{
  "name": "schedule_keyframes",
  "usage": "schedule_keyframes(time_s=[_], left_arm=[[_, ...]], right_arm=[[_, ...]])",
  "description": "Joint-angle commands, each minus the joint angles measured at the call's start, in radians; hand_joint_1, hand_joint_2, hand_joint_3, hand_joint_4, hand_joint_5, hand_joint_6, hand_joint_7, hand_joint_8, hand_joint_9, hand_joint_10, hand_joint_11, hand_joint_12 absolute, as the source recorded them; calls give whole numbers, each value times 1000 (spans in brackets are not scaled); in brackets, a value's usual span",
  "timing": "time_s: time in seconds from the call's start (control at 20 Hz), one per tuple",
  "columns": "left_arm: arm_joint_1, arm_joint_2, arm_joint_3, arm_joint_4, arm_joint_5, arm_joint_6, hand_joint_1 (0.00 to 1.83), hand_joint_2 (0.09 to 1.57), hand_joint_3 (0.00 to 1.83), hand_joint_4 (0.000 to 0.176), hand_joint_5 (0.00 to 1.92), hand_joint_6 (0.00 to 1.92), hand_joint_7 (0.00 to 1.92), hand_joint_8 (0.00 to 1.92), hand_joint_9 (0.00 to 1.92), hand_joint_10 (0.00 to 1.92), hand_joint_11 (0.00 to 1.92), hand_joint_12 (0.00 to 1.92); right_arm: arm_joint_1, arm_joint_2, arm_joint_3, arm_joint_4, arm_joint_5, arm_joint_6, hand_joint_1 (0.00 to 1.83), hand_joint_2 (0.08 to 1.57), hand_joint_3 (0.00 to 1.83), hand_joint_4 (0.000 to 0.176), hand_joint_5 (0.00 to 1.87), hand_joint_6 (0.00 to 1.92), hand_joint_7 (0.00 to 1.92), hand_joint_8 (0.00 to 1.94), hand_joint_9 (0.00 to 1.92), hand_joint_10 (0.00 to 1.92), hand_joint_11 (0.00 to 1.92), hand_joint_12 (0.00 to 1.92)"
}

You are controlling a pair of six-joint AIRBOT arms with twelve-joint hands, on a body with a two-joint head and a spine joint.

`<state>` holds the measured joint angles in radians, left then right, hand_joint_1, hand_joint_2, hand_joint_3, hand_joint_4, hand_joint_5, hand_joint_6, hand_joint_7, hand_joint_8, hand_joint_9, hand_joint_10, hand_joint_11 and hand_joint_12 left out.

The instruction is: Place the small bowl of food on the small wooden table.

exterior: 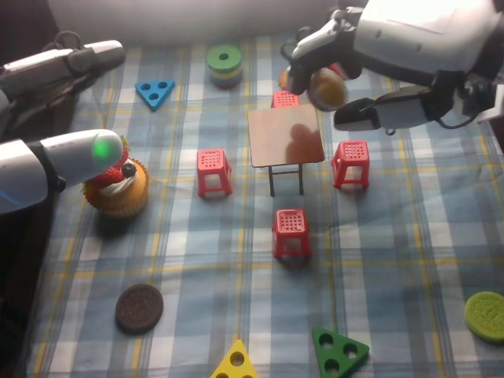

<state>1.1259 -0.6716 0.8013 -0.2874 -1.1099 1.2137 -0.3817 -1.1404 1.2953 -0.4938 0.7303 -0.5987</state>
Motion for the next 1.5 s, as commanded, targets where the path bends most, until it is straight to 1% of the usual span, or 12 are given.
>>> schedule_keyframes(time_s=[0.0, 0.15, 0.2, 0.25, 0.4, 0.5, 0.6, 0.8, 0.95, 1.1, 1.2, 1.45], left_arm=[[-14, -4, 7, -2, -115, -9, 655, 1094, 0, 105, 357, 1, 235, 1, 198, 1, 0, 500], [-18, -6, 12, -1, -107, -9, 661, 1094, 0, 102, 360, 4, 241, 4, 206, 4, 0, 532], [-18, -7, 13, -1, -105, -9, 631, 1103, 2, 107, 349, 1, 242, 2, 207, 2, 0, 557], [-18, -7, 14, -1, -104, -9, 596, 1118, 6, 115, 329, 0, 204, 0, 180, 0, 0, 558], [-18, -7, 14, -1, -102, -9, 631, 1114, 0, 104, 344, 3, 195, 1, 176, 4, 0, 559], [-18, -7, 15, -1, -100, -9, 627, 1118, 1, 104, 335, 0, 163, 0, 172, 1, 0, 575], [-19, -7, 16, -1, -100, -9, 619, 1115, 0, 101, 322, 1, 156, 1, 191, 4, 0, 610], [-19, -8, 16, -1, -97, -9, 638, 1110, 0, 93, 334, 2, 183, 4, 210, 6, 0, 662], [-20, -10, 16, -1, -91, -9, 663, 1098, 0, 103, 307, 1, 211, 6, 220, 4, 0, 633], [-21, -10, 18, -1, -87, -9, 655, 1098, 0, 100, 303, 1, 212, 4, 217, 2, 0, 624], [-21, -10, 18, -1, -87, -9, 641, 1101, 1, 93, 308, 1, 217, 1, 217, 1, 0, 636], [-22, -10, 17, 0, -87, -9, 644, 1100, 0, 94, 315, 2, 226, 3, 229, 6, 0, 676]], right_arm=[[19, 3, 7, 38, 104, 0, 1276, 1044, 0, 0, 1042, 818, 1260, 623, 1212, 760, 1056, 1224], [24, -27, 17, 28, 104, 1, 1396, 1015, 0, 0, 1046, 786, 1298, 387, 1200, 849, 989, 1203], [24, -38, 23, 25, 104, 5, 1388, 1052, 4, 0, 1013, 936, 1221, 543, 1009, 992, 698, 1264], [24, -48, 29, 20, 104, 15, 1382, 1081, 1, 0, 945, 1009, 1103, 713, 990, 1084, 797, 1252], [24, -63, 32, 8, 104, 28, 1381, 1083, 0, 0, 957, 1005, 1092, 789, 963, 1083, 750, 1265], [24, -69, 32, -5, 104, 34, 1385, 1072, 0, 0, 971, 977, 1117, 710, 1008, 1068, 801, 1344], [24, -71, 32, -25, 104, 52, 1382, 1074, 0, 0, 1006, 955, 1141, 733, 925, 1092, 577, 1387], [24, -71, 32, -39, 99, 63, 1382, 1077, 1, 0, 999, 958, 1124, 740, 931, 1115, 613, 1379], [24, -78, 33, -47, 95, 63, 1384, 1081, 0, 0, 1013, 855, 1066, 823, 953, 1192, 750, 1454], [24, -85, 37, -48, 95, 63, 1378, 1077, 0, 0, 1031, 766, 1095, 861, 951, 1187, 678, 1505], [24, -86, 37, -49, 95, 63, 1249, 1082, 0, 0, 1013, 808, 1099, 928, 964, 794, 668, 1425], [24, -87, 40, -50, 89, 63, 1225, 1097, 0, 12, 983, 899, 1054, 944, 956, 610, 575, 1410]])
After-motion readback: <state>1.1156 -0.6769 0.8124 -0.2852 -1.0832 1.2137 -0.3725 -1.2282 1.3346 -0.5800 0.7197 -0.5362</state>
